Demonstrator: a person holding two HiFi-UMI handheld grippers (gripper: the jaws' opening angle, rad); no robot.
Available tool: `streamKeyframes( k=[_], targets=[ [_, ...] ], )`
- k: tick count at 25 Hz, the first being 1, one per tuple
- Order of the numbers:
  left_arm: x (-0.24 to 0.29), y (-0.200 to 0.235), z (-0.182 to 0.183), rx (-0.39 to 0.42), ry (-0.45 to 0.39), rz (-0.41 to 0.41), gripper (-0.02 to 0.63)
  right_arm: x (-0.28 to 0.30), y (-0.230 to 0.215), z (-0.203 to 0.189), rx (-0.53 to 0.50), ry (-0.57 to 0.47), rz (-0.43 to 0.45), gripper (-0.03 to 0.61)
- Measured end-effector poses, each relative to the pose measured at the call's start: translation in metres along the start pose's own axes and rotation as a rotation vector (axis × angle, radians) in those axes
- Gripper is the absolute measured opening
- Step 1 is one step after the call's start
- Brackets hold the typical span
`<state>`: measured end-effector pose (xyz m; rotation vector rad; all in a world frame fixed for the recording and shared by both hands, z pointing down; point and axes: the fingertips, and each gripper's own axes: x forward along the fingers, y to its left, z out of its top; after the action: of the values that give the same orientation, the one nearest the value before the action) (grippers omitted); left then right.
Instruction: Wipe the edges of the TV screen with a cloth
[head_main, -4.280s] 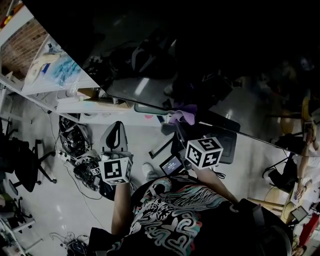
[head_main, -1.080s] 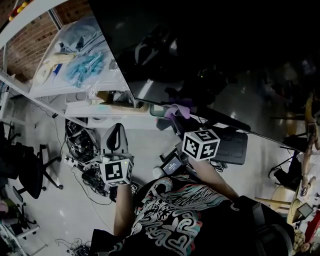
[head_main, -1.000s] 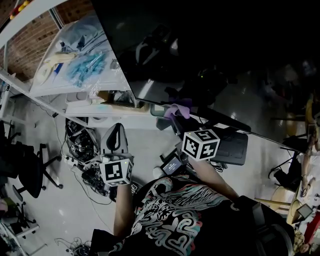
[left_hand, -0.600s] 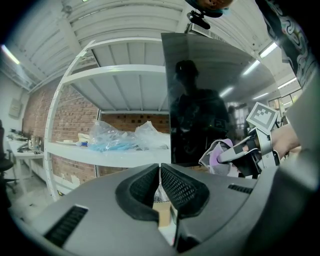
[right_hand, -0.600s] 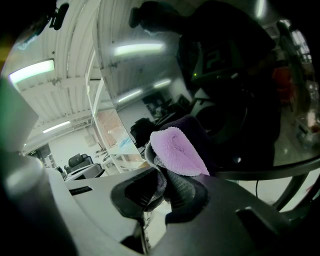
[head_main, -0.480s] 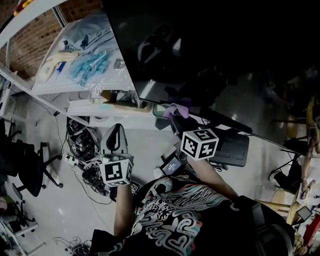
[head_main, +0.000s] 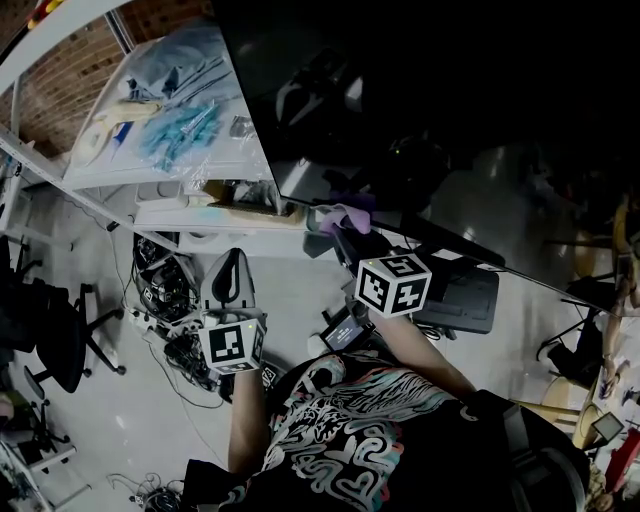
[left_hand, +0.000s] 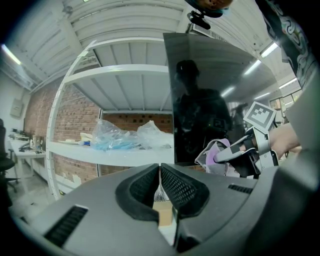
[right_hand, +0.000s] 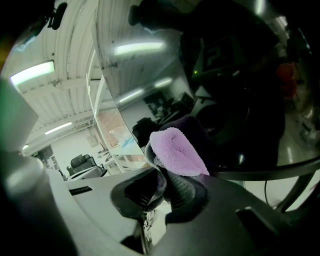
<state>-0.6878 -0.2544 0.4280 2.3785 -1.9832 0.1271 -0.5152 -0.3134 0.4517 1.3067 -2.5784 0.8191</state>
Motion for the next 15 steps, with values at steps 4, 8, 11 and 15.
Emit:
streamKeyframes(
  k=[4,8,11,15],
  targets=[
    [-0.001,0.004,-0.002,-0.002,0.004,0.008,0.026,0.006,0.003,0.0,-0.001,0.003,0.007,0.069],
    [-0.002,0.006,-0.002,-0.001,0.008,0.013,0.026,0.01,0.007,0.0,0.003,0.004,0.014,0.069],
    [-0.004,0.007,-0.001,-0.001,0.003,0.017,0.026,0.011,0.009,0.0,0.005,0.005,0.019,0.069],
    [-0.006,0.011,0.0,-0.003,0.009,0.028,0.026,0.016,0.013,0.0,0.011,0.004,0.026,0.069]
  ],
)
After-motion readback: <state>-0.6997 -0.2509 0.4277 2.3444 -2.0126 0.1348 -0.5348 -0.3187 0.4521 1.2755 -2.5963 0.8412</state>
